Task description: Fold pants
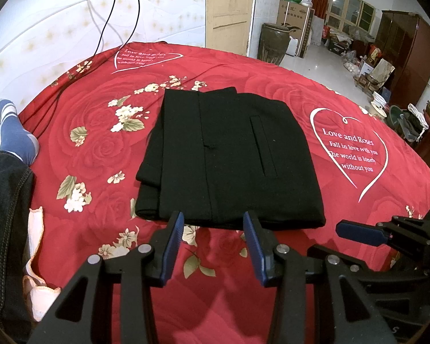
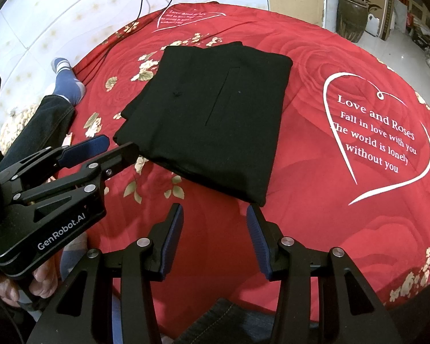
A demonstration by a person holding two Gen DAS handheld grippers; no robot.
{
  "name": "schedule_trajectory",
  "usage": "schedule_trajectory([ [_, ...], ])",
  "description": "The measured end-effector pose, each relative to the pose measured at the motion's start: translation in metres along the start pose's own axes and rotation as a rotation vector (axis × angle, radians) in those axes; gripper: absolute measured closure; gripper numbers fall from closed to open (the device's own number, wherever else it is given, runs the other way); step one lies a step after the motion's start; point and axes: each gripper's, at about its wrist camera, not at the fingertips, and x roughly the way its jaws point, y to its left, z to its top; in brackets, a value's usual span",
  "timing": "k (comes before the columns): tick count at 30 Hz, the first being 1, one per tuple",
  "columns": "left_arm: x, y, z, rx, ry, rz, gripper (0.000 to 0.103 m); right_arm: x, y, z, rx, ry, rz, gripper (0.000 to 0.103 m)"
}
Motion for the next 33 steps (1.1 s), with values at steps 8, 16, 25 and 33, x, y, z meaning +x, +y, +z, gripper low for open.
schedule_trajectory([
  [8,0.0001,0.0002,0.0002,0.000,0.001,0.000,0.057,-0.0007,-0.0001,0.0004,-0.002,0.001,-0.001,0.057],
  [16,0.0002,0.0003,0.0005,-0.001,0.001,0.000,0.057,-0.0015,0.0006,0.0007,-0.008,-0.002,-0.005,0.057],
  [25,0.0009,-0.0030,-0.0038,0.003,-0.001,0.011,0.057,-0.0013,0.0017,0.0009,-0.006,-0.001,-0.005,0.057],
  [33,-0.0007,-0.0040,-0.0022,0.009,-0.008,0.022,0.057,-0.0009,0.0016,0.0006,-0.006,0.000,-0.004,0.057],
])
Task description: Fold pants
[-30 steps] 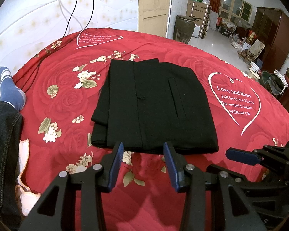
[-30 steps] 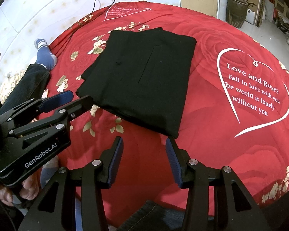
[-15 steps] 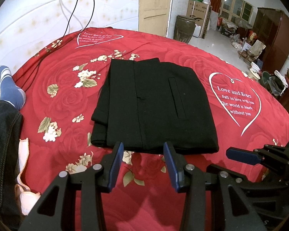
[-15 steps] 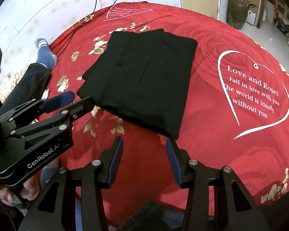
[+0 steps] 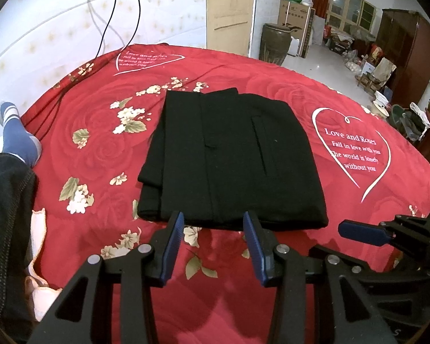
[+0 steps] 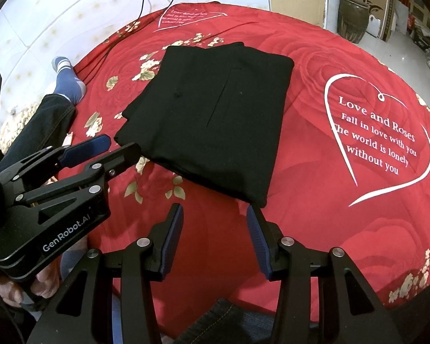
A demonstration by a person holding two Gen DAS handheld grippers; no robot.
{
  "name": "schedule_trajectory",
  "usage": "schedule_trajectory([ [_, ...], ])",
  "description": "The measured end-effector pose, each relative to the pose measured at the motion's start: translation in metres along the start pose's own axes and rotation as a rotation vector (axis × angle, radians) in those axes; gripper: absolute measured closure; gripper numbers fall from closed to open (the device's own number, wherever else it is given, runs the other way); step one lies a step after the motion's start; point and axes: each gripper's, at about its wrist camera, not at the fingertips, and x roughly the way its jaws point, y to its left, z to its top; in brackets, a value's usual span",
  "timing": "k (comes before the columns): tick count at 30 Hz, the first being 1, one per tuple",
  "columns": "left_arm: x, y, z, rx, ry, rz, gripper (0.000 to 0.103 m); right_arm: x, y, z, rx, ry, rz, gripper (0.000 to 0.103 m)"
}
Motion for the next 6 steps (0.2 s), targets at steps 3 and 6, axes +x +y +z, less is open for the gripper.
schedule_trajectory([
  [3,-0.0006,0.0000,0.0004,0.001,-0.003,0.002,0.057,-0.0001,0.0000,0.0001,0.001,0.000,0.001,0.057],
  [6,-0.0014,-0.0003,0.0007,-0.002,-0.001,0.005,0.057,0.0001,0.0001,-0.0002,-0.002,0.000,0.000,0.057],
])
